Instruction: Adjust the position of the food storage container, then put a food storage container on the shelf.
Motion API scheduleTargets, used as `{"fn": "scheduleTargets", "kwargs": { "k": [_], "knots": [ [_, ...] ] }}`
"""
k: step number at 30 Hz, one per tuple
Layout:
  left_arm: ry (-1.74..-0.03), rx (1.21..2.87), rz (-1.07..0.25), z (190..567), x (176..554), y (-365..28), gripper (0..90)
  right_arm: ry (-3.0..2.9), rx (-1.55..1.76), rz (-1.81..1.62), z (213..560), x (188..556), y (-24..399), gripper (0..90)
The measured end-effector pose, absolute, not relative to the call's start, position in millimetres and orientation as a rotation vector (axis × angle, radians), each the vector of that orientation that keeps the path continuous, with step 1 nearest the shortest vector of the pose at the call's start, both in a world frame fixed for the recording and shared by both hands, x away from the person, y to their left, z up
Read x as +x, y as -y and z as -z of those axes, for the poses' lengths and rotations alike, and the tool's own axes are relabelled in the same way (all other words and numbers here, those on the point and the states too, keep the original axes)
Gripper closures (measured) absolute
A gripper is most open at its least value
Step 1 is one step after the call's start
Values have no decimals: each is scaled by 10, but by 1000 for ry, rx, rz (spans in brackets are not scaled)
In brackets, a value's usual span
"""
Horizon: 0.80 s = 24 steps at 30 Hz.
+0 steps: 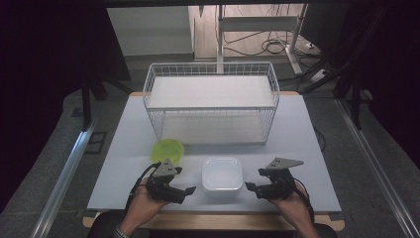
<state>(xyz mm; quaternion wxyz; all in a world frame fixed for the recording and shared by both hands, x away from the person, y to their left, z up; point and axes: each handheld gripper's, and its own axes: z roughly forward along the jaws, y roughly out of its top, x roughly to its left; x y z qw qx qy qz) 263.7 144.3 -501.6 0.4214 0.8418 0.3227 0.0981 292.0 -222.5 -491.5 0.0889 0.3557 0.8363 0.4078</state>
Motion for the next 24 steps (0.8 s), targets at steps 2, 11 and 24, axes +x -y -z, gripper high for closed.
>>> {"fn": "scheduleTargets", "kwargs": {
  "k": [2, 11, 24],
  "knots": [
    [-813, 2104, -246, 5026, 2644, -1436, 111, -2483, 1058, -1224, 4906, 2923, 2234, 204],
    [-784, 2071, -242, 5104, 2686, -1422, 66, -2466, 1046, -1227, 4870, 2920, 2216, 126],
    [-793, 2098, -208, 5029, 2729, -1312, 69, -2454, 988, -1251, 4761, 2900, 2119, 98]
  ]
}}
